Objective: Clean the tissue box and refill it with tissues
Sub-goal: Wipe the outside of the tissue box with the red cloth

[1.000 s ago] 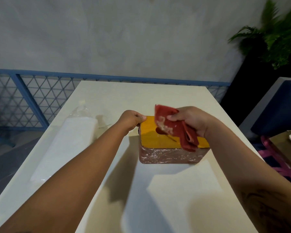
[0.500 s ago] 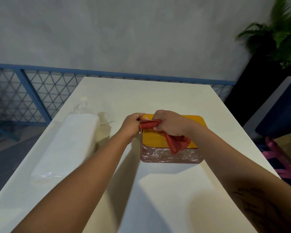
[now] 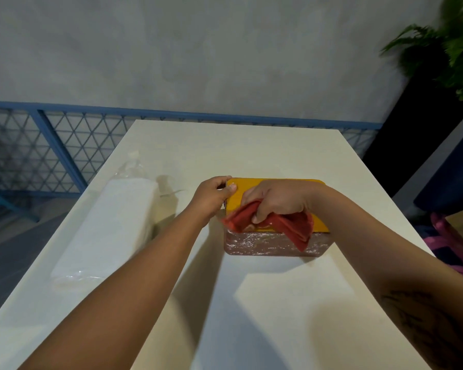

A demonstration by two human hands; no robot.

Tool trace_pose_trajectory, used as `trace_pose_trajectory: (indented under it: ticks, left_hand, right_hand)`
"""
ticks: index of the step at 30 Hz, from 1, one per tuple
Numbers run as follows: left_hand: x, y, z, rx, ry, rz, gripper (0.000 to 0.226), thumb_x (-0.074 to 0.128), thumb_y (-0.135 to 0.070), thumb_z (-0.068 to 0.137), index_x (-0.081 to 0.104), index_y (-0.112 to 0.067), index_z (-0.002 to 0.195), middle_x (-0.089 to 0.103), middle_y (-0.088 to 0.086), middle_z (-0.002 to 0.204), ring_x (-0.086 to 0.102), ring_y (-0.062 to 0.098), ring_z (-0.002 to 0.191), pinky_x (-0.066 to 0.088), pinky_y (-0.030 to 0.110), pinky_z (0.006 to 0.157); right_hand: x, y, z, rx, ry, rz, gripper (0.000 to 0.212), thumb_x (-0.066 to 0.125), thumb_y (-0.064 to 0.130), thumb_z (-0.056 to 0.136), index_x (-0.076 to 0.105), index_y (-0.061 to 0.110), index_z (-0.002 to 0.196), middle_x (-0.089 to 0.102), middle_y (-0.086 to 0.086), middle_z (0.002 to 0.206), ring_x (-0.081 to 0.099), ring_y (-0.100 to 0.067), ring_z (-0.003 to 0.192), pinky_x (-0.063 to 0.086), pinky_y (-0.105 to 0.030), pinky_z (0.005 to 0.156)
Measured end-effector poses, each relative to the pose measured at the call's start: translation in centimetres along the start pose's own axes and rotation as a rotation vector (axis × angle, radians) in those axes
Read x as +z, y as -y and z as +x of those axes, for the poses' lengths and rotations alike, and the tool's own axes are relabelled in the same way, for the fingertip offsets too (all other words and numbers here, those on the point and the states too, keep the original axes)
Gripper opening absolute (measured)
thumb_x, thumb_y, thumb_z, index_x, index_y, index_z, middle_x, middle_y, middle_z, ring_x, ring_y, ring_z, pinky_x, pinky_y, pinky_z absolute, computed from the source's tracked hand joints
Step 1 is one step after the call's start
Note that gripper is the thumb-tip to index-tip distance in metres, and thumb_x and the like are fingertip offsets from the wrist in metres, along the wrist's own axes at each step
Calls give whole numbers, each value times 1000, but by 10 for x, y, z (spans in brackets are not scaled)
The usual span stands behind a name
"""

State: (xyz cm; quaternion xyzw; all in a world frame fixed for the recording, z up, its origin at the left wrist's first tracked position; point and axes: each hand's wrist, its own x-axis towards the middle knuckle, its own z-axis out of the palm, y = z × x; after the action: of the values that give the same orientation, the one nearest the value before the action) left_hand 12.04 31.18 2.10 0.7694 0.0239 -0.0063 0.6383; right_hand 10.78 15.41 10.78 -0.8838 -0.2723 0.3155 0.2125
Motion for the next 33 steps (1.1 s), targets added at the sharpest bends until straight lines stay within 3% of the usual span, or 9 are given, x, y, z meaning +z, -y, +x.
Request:
trace_pose_trajectory:
  ticks: [4,7,9,12,15,19,22,27,33]
  left_hand:
    - [-1,0,0,-25,-4,31,38,57,-18,93,55,-4,129,60,10,124,56,22,115,42,35,99]
    - [-1,0,-1,-6,5,30,31,54,-17,94,58,-4,123,61,8,112,56,20,104,45,29,88]
    - [0,-1,-2,17,15,23,23,52,-15,95,61,-9,116,60,7,104,55,19,96,44,26,77]
    - [0,-2,-2,24,8,43,27,52,-16,96,60,-8,120,59,4,106,55,18,98,44,26,76]
    - [1,-2,-2,26,2,65,33,51,-17,96,56,-6,127,57,3,111,52,17,101,45,23,74]
    - [0,-1,-1,18,3,64,35,52,-18,96,55,-6,128,58,6,119,53,17,105,40,29,88]
    - [-1,0,1,11,-3,78,33,53,-18,95,57,-6,125,60,8,117,53,19,107,43,30,89]
    - [-1,-1,-1,19,2,38,26,55,-9,93,61,-3,118,62,10,107,54,19,94,45,25,74]
    - [-1,-2,-3,22,1,65,29,55,-14,94,60,-5,121,60,5,107,55,17,98,44,18,77]
  right_hand:
    - [-6,-11,-10,72,41,80,29,65,16,67,68,8,94,68,-15,92,62,-24,75,47,-34,70]
    - [-11,-18,-18,118,46,92,19,65,7,74,68,7,92,66,-8,82,62,-25,73,48,-33,70]
    - [-13,-23,-24,151,47,131,17,66,12,67,71,15,83,67,-4,74,62,-24,68,48,-31,66]
    - [-20,-33,-39,224,23,252,20,64,16,58,70,17,77,68,-3,65,62,-20,57,49,-25,58]
    - [-29,-45,-52,253,-124,454,14,66,9,70,69,12,83,69,-6,64,63,-18,54,51,-28,60]
    - [-29,-40,-48,266,-463,634,16,60,5,82,68,8,95,68,-12,76,62,-25,65,51,-33,69]
    - [-16,-18,-33,243,-480,398,18,57,9,85,66,4,100,64,-13,83,58,-25,71,46,-30,67]
    - [5,5,-3,148,-345,38,17,58,9,82,64,-2,94,58,-16,93,52,-25,80,38,-33,68]
    - [4,7,-12,99,-190,-264,15,55,15,82,62,12,96,59,-7,102,56,-27,96,44,-42,86]
